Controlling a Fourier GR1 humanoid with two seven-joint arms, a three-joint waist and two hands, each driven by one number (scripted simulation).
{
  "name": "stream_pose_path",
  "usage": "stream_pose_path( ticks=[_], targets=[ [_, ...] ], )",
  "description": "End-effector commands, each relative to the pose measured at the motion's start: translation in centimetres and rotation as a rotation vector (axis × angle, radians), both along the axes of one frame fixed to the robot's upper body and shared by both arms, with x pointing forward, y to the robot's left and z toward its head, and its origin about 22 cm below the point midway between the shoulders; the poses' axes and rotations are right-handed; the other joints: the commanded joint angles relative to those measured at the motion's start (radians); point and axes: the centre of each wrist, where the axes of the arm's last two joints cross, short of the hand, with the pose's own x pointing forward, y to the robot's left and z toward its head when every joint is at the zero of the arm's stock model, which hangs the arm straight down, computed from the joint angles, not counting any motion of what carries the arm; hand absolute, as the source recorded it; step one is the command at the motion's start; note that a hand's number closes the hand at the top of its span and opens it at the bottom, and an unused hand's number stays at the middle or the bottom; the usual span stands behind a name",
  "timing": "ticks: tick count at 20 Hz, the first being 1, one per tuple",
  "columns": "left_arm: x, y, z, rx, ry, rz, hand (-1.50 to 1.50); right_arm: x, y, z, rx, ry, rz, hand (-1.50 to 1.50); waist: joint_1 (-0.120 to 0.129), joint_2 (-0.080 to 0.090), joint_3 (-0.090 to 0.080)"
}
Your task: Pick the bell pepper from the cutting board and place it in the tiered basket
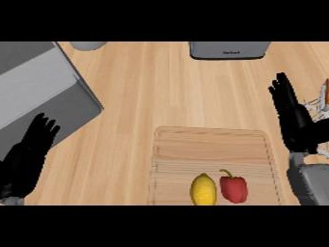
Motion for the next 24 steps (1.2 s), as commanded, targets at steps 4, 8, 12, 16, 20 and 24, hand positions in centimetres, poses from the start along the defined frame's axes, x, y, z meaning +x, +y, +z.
stream_pose_path(
  ticks=[4,8,12,16,20,24],
  targets=[
    [0.7,2.2,1.5,0.358,-0.133,0.042,0.00,-4.6,3.3,-0.3,0.008,-0.144,-0.115,1.50,-0.060,0.006,-0.017],
    [-1.9,3.6,2.5,0.416,-0.135,0.067,0.00,-9.1,-5.5,-4.6,-0.265,0.098,-0.543,1.50,-0.168,0.023,-0.028],
    [-2.1,4.3,2.3,0.493,-0.103,0.088,0.00,-12.6,-1.1,-5.0,-0.176,-0.002,-0.786,-1.50,-0.143,0.006,-0.021],
    [-1.3,2.6,2.2,0.491,-0.124,0.040,0.00,-17.2,2.4,-3.8,-0.241,-0.024,-0.772,-1.50,-0.106,0.010,-0.023],
    [-1.0,2.6,2.5,0.505,-0.142,0.029,0.00,-22.0,0.9,-2.8,-0.429,0.168,-0.632,-1.50,-0.076,0.019,-0.026],
    [-0.1,2.5,2.9,0.509,-0.172,0.015,0.00,-24.6,1.3,-2.0,-0.573,0.325,-0.508,-1.50,-0.053,0.035,-0.031]
  ],
)
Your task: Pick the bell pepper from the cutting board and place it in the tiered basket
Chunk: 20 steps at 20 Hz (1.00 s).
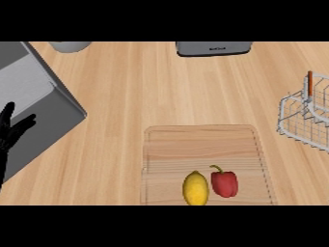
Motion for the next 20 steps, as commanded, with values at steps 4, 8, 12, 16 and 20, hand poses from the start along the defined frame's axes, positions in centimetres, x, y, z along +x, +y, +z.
stream_pose_path(
  ticks=[4,8,12,16,20],
  targets=[
    [1.8,-0.6,0.0,0.011,0.036,-0.023,0.00,-3.4,1.4,3.7,-0.101,0.294,0.047,-1.50,0.054,0.024,-0.008],
    [2.9,-2.2,-0.2,0.001,0.042,-0.036,0.00,-2.2,2.6,7.4,-0.098,0.334,-0.025,-1.50,0.067,0.025,-0.006],
    [3.9,-2.0,-0.3,0.003,0.043,-0.045,0.00,-0.9,4.4,9.5,-0.080,0.439,-0.082,-1.50,0.090,0.023,-0.004],
    [4.8,-2.8,-0.5,0.016,0.053,-0.060,0.00,1.1,6.6,10.5,-0.040,0.553,-0.097,-1.50,0.093,0.013,-0.001],
    [5.5,-3.2,-1.5,-0.008,0.066,-0.064,0.00,3.3,9.3,11.2,-0.058,0.625,-0.118,-1.50,0.086,0.007,0.000]
  ],
)
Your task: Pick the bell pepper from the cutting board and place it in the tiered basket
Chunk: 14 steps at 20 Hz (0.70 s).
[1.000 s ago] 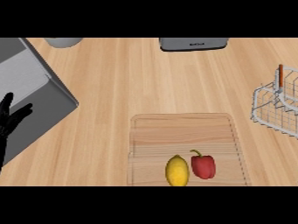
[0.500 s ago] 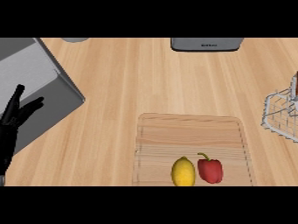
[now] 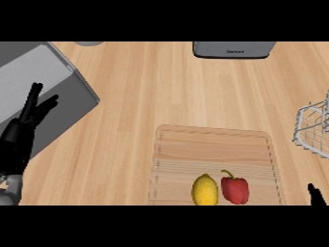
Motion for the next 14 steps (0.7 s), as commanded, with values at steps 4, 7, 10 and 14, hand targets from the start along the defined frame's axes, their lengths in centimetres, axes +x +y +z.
stream_pose_path(
  ticks=[4,7,10,14],
  targets=[
    [2.9,-0.1,-0.4,-0.019,0.049,0.017,0.00,4.2,3.6,1.3,-0.058,0.131,-0.029,-1.50,-0.006,0.002,-0.003],
    [1.0,1.4,-1.2,0.002,0.060,0.021,0.00,5.0,4.1,0.7,-0.056,0.162,-0.038,-1.50,0.001,-0.003,-0.002],
    [1.5,1.8,-2.4,-0.023,0.069,0.042,0.00,3.7,4.9,0.9,-0.069,0.165,-0.017,-1.50,-0.015,-0.006,-0.002],
    [1.5,0.1,-1.4,-0.012,0.072,0.023,0.00,4.1,5.2,-0.4,-0.149,0.191,-0.011,-1.50,-0.016,-0.009,-0.001]
  ],
)
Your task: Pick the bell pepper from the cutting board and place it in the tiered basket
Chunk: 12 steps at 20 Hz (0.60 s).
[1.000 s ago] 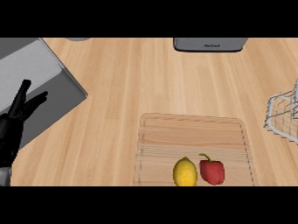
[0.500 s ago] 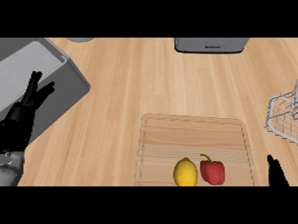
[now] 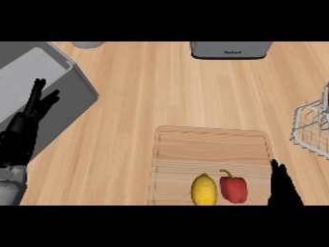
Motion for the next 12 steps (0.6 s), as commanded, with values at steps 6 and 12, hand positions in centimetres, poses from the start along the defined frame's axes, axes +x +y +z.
stream_pose_path(
  ticks=[6,12],
  targets=[
    [0.1,0.0,-2.3,-0.004,0.080,0.032,0.00,1.8,1.7,0.0,-0.096,0.091,-0.127,-1.50,-0.001,0.007,-0.006],
    [-0.5,0.3,-2.8,0.017,0.077,0.028,0.00,1.3,2.9,-1.3,-0.110,0.144,-0.109,-1.50,-0.002,0.005,-0.006]
  ],
)
